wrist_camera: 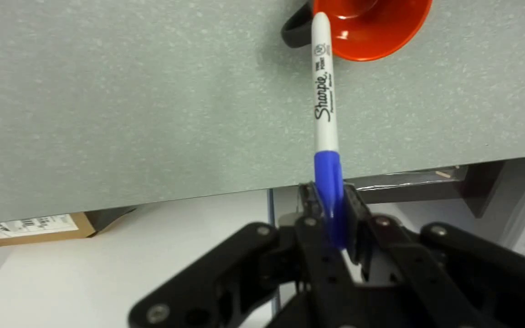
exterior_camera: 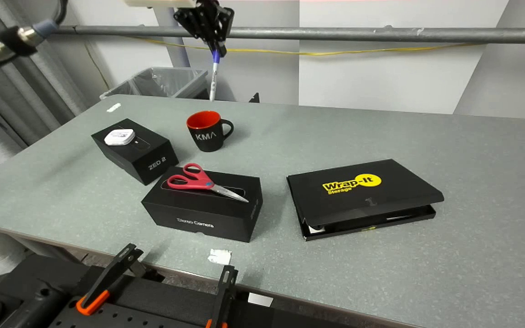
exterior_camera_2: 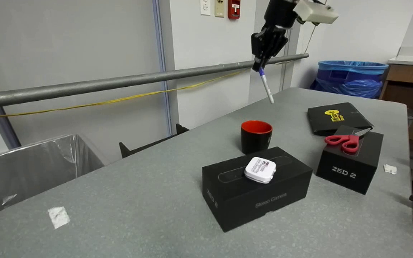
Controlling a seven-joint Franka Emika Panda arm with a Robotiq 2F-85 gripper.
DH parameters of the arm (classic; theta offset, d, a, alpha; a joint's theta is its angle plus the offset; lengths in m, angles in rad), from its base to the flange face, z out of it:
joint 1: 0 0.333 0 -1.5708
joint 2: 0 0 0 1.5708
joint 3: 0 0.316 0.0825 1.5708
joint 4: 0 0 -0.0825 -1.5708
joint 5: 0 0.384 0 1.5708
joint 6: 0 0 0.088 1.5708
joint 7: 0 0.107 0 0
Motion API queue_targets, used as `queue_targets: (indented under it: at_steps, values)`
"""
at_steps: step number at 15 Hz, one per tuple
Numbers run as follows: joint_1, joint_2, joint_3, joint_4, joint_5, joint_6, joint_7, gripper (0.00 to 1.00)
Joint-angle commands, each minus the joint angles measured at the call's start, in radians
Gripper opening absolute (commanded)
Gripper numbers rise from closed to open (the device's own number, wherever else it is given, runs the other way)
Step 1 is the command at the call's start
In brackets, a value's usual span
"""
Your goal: Remove the pen from the cup and put it on the table
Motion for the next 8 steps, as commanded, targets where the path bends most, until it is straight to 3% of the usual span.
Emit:
queue_targets:
  at_steps: [1, 4, 8]
  values:
    - [-0.107, 0.009, 0.018, 0.047, -0.012, -0.111, -0.035, 0.04]
    - [-0.162, 0.122, 0.018, 0.104, 0.002, -0.149, -0.061, 0.04]
    - [-0.182, 0.281, 0.027, 0.19, 0.038, -0.172, -0.076, 0.04]
